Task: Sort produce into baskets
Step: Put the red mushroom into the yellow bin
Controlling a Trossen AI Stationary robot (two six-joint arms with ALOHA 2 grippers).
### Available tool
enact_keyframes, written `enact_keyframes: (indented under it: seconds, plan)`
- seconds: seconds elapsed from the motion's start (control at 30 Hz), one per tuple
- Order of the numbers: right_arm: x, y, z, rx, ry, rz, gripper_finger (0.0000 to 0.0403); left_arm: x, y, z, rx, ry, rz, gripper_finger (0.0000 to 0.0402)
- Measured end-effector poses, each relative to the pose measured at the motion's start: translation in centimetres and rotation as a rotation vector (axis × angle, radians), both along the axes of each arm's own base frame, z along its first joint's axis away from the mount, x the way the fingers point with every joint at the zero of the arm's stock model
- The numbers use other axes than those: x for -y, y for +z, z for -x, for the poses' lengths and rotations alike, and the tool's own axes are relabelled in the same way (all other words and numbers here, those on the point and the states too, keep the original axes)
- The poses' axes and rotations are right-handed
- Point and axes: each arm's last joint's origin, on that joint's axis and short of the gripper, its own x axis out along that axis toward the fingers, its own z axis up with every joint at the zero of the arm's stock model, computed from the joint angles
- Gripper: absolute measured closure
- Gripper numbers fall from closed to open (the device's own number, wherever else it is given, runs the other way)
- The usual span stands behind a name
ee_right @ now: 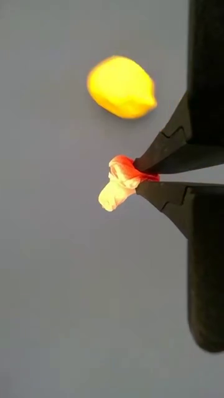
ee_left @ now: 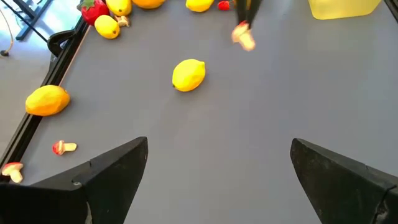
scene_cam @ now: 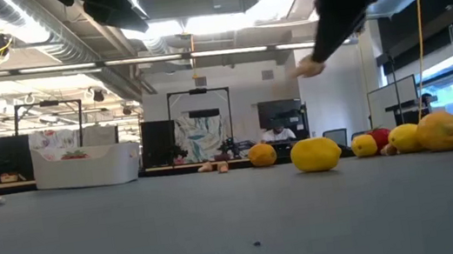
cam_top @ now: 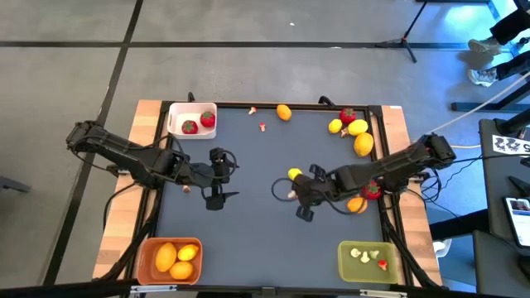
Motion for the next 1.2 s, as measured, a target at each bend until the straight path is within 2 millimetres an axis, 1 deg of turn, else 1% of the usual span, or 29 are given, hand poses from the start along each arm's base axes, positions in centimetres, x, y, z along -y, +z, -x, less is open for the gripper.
enact_keyframes:
  seconds: [0.2, 0.4, 0.6, 0.8, 0.9, 1.07, 1.13, 1.2]
  plan:
    - [-2.4, 0.3, 2.1, -0.052, -0.045, -0.064, 0.0379, -0.1, 0.0, -0.1, 0.004, -0.004, -0.009, 0.0009]
    - [-4.8, 0.6, 4.6, -0.115, -0.133, -0.140, 0.0379, -0.4, 0.0, -0.1, 0.000, 0.007, -0.009, 0.0009]
    - [-7.3, 0.4, 7.0, -0.167, -0.219, -0.190, 0.0379, -0.4, 0.1, -0.2, 0.006, -0.004, -0.025, 0.0009]
    - [-10.0, 0.4, 9.3, -0.172, -0.302, -0.265, 0.0379, -0.8, 0.2, -0.3, 0.019, 0.009, -0.025, 0.0009]
    - [-11.3, 0.4, 10.6, -0.177, -0.373, -0.322, 0.0379, -0.9, 0.2, -0.4, 0.019, 0.015, -0.025, 0.0009]
    - [-13.4, 0.3, 13.2, -0.215, -0.481, -0.409, 0.0379, -1.1, 0.2, -0.4, 0.017, 0.017, -0.032, 0.0009]
    - [-13.9, 0.3, 14.2, -0.210, -0.515, -0.416, 0.0379, -1.1, 0.2, -0.4, 0.016, 0.014, -0.038, 0.0009]
    - [-14.4, 0.0, 15.0, -0.171, -0.532, -0.384, 0.0379, -1.1, 0.2, -0.4, 0.016, 0.014, -0.038, 0.0009]
